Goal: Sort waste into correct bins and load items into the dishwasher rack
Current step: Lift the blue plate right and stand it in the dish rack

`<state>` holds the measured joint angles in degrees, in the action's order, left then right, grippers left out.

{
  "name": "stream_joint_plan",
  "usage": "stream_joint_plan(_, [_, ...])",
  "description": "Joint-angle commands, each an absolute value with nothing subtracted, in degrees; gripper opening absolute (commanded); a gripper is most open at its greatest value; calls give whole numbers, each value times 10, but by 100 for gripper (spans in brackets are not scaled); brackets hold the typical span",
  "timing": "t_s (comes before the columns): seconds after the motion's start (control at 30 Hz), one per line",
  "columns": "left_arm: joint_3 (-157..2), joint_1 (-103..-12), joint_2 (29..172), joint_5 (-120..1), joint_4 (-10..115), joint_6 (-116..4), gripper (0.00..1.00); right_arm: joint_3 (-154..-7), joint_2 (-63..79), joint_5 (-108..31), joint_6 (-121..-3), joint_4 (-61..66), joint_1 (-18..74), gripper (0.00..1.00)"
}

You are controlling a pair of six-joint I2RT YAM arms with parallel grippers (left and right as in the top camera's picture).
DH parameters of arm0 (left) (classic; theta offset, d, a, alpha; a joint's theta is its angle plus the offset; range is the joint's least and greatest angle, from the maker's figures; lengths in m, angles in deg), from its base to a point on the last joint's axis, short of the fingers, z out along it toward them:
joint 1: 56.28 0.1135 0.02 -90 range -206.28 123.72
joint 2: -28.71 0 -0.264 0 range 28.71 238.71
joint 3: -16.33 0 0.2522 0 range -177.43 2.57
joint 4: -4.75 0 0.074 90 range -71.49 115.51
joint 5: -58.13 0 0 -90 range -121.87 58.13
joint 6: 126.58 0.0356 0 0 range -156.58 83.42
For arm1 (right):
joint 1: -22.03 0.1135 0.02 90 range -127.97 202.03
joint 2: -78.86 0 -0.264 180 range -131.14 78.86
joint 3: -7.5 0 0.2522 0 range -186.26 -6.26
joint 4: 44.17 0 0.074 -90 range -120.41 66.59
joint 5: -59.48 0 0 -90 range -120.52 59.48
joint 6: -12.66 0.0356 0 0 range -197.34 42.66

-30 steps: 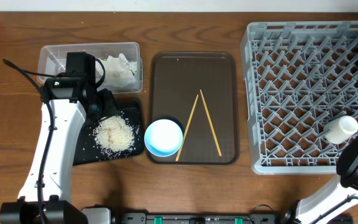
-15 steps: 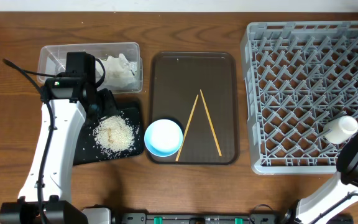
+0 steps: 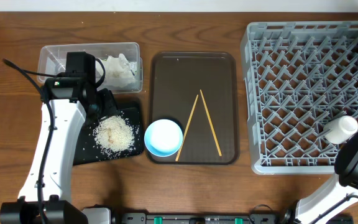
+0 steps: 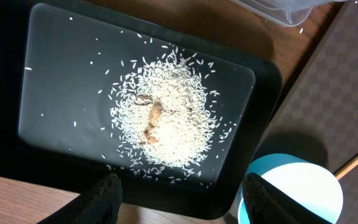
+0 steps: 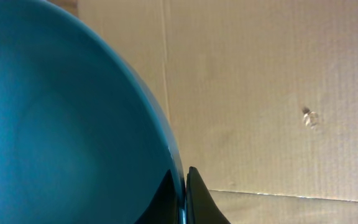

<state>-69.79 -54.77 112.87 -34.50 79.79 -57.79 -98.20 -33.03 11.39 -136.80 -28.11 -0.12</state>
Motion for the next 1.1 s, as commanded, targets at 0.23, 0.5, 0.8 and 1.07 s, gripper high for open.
stream_joint_plan(0.23, [-700, -545, 1122, -342, 799, -583, 65, -972, -344, 100, -1205, -159, 49, 19])
stream_joint_plan(0.5, [-700, -545, 1122, -342, 800, -583, 66, -972, -328, 116, -1182, -140, 55, 41])
stream_joint_plan(0.8, [-700, -545, 1122, -342, 799, -583, 65, -972, -220, -11, -1055, -123, 59, 85])
stream_joint_plan(1.07, [-700, -545, 1122, -342, 800, -583, 70, -972, -142, -315, -966, 26, 103, 83])
